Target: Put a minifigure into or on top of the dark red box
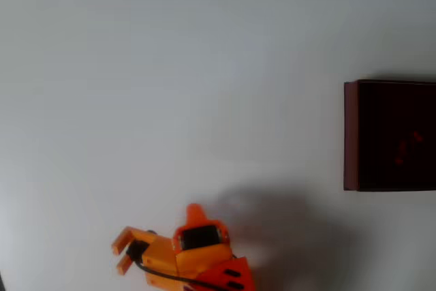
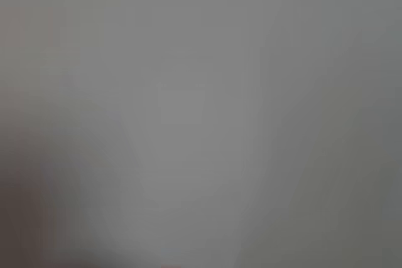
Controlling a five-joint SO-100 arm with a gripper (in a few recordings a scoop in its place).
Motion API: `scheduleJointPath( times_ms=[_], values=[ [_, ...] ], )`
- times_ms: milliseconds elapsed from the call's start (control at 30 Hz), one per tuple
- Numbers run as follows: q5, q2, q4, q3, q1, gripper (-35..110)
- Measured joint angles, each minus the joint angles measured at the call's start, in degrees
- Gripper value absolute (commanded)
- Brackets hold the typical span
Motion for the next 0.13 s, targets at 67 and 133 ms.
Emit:
scheduleJointPath(
  times_ms=[67, 133],
  values=[
    [0.0, 0.0, 0.0, 0.0, 0.0, 0],
    [0.0, 0.0, 0.0, 0.0, 0.0, 0]
  ],
)
